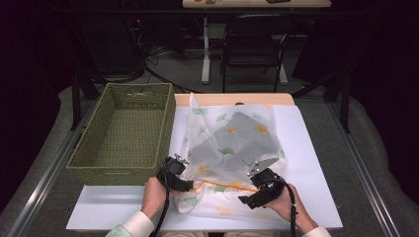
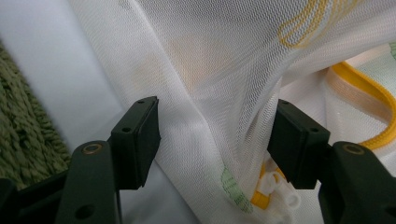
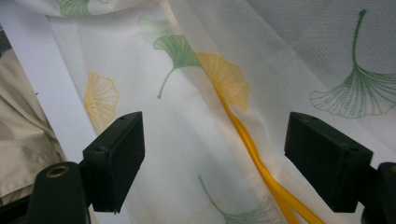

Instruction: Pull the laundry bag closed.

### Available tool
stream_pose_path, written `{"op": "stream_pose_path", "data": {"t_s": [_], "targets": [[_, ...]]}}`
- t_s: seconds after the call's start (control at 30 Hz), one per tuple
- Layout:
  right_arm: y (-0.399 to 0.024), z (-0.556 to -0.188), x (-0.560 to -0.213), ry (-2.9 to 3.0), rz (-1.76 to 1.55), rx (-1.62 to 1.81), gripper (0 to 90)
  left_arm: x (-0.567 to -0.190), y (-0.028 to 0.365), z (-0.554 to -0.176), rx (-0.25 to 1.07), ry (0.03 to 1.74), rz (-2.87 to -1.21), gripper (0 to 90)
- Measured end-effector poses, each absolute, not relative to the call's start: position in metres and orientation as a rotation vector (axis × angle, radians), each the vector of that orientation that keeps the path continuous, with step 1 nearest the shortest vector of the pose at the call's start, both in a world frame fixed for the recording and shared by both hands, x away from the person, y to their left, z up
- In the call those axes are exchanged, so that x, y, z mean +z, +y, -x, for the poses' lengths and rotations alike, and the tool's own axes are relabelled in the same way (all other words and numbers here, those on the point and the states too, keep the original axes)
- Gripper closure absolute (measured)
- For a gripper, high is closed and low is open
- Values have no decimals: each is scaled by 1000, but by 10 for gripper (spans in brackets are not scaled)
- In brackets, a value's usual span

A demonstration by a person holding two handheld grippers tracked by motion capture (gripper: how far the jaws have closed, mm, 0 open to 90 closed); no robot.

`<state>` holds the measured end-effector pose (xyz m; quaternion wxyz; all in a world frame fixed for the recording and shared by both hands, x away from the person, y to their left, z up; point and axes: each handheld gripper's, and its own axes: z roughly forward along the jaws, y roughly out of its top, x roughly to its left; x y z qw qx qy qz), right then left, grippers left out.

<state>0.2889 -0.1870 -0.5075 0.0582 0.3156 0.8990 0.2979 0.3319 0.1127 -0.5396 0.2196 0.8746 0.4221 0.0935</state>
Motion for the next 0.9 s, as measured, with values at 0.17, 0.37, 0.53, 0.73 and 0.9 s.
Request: {"op": "stream_pose_path", "data": {"t_s": [0.17, 0.37, 0.53, 0.73, 0.9], "targets": [[-183, -287, -507, 2734, -936, 912, 219, -540, 118, -328, 262, 1157, -2391, 541], [-177, -286, -505, 2745, -912, 934, 229, -540, 119, -326, 173, 1139, -2342, 751], [-173, -285, -504, 2753, -904, 932, 233, -541, 108, -318, 103, 1099, -2331, 783], [-172, -283, -504, 2762, -894, 933, 239, -528, 120, -312, 122, 1127, -2304, 536], [-170, -283, -504, 2764, -886, 938, 242, -520, 136, -297, 162, 1173, -2302, 490]]}}
